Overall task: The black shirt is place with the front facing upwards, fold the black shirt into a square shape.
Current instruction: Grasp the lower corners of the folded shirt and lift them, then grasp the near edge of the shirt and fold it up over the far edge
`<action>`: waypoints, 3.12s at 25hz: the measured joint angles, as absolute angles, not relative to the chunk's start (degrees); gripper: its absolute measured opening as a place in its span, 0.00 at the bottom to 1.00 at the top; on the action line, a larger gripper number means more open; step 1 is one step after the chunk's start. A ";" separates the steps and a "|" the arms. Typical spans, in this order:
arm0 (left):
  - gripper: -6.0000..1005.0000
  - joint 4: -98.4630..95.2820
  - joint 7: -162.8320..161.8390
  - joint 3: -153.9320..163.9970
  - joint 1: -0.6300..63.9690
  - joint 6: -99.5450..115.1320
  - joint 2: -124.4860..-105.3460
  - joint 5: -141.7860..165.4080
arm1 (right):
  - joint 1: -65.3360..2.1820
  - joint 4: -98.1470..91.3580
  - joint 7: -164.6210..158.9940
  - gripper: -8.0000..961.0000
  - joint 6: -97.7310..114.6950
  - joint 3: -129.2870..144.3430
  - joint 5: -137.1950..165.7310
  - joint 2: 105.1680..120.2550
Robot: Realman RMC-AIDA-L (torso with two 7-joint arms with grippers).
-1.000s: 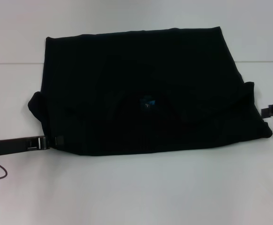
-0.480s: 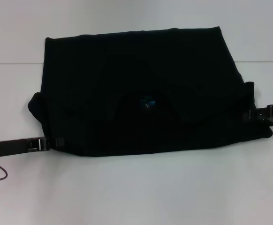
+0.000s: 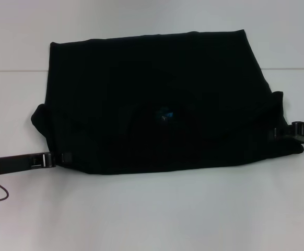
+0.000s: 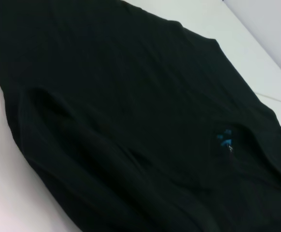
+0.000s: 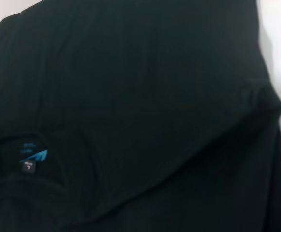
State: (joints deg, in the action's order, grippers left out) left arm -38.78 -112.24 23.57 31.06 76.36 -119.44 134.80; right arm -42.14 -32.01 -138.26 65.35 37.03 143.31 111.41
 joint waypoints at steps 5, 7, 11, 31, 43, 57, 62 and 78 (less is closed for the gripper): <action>0.04 -38.73 -112.23 22.96 31.00 76.50 -119.45 134.60 | -41.79 -32.30 -138.45 0.69 65.55 37.03 143.36 111.02; 0.04 -38.66 -112.23 22.93 31.00 76.53 -119.45 134.59 | -41.77 -32.23 -138.42 0.65 65.57 37.03 143.42 110.99; 0.05 -38.58 -112.23 22.93 31.04 76.69 -119.40 134.57 | -41.57 -32.30 -138.30 0.55 65.63 37.02 143.47 110.88; 0.04 -42.13 -115.07 22.80 31.70 94.70 -117.63 143.97 | -38.86 -36.95 -137.46 0.08 85.83 37.17 149.46 106.81; 0.05 -43.49 -117.02 22.85 31.64 116.46 -116.96 158.53 | -33.33 -37.78 -131.62 0.09 102.92 37.76 152.54 105.42; 0.05 -42.73 -117.92 25.09 33.70 116.71 -117.04 153.75 | -33.71 -36.05 -127.44 0.09 107.15 33.59 148.12 106.32; 0.05 -41.07 -119.85 19.17 36.00 114.32 -115.49 150.04 | -33.89 -34.33 -127.14 0.09 107.25 27.76 139.97 105.07; 0.04 -31.75 -120.32 8.50 35.46 80.82 -115.18 134.15 | -34.15 -21.53 -115.76 0.09 70.69 17.98 110.25 114.16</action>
State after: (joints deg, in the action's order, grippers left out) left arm -31.75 -120.32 8.50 35.46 80.82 -115.18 134.15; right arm -34.15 -21.52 -115.76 70.69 17.98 110.25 114.16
